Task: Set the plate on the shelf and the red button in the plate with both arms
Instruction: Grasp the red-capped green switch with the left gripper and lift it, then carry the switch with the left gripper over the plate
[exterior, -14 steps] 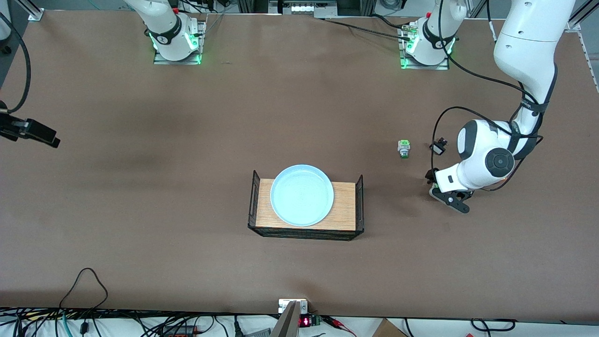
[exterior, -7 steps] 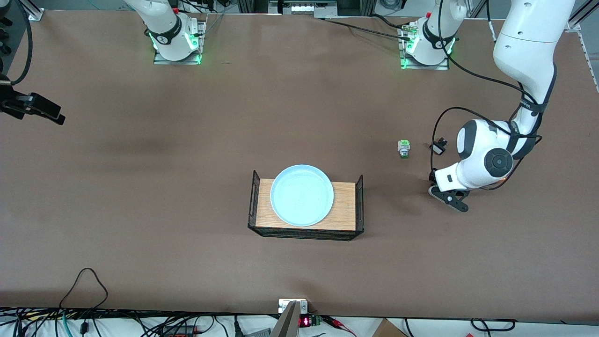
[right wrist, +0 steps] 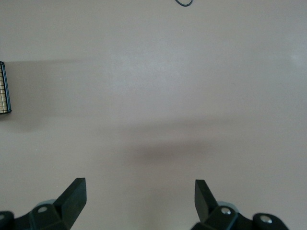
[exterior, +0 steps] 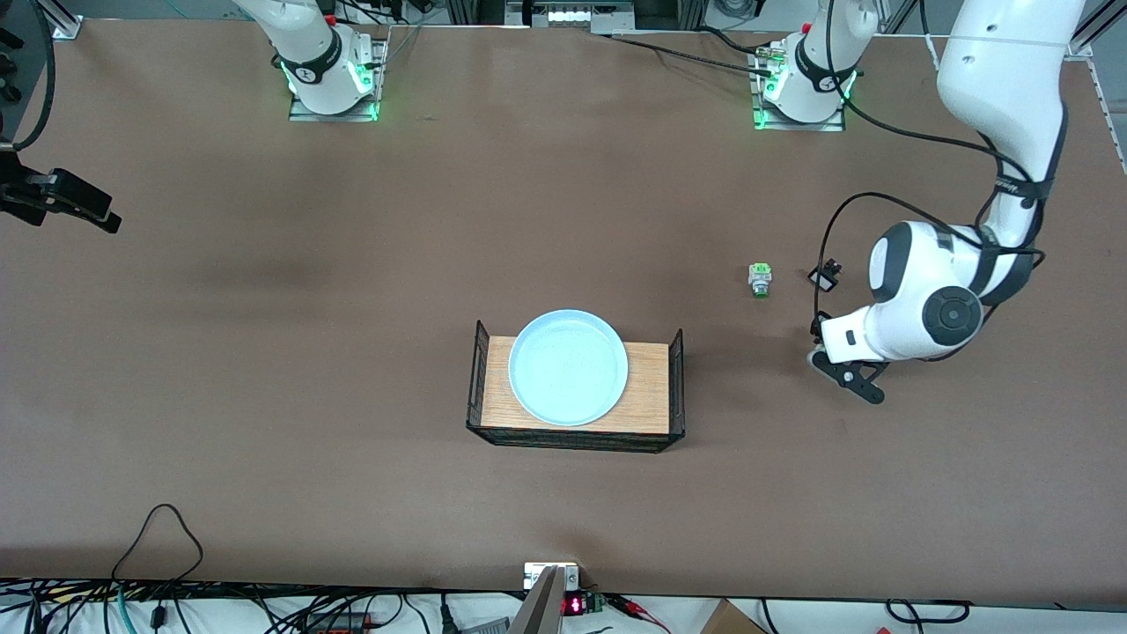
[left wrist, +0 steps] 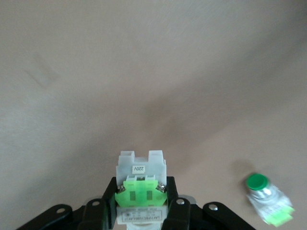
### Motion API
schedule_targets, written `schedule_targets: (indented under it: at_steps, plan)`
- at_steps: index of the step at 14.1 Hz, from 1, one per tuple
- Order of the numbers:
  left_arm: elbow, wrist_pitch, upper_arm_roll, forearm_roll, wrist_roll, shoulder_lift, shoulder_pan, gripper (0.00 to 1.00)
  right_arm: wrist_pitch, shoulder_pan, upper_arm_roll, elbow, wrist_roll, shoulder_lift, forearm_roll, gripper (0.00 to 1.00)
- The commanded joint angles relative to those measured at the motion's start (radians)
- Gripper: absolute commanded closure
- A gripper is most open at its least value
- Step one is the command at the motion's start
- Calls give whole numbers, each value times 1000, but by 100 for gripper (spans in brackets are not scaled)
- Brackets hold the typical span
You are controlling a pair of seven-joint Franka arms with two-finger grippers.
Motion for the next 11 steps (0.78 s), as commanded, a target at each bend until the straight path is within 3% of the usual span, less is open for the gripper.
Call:
schedule_targets:
  at_steps: [1,6,9,11]
  plan:
    - [195,-241,-59,13,5,-11,-18,87,-7,-5,4,3,-25,-18,9,0]
    - [414,-444,-177,-1,0,-17,-42,87,-16,10,16,1,-54,-12,7,0]
    - [526,-479,-292,-1,-3,-17,-45,87,-19,10,13,1,-57,-16,10,0]
    - [547,-472,-372,1,-11,-16,-60,87,-19,10,13,3,-57,-15,11,0]
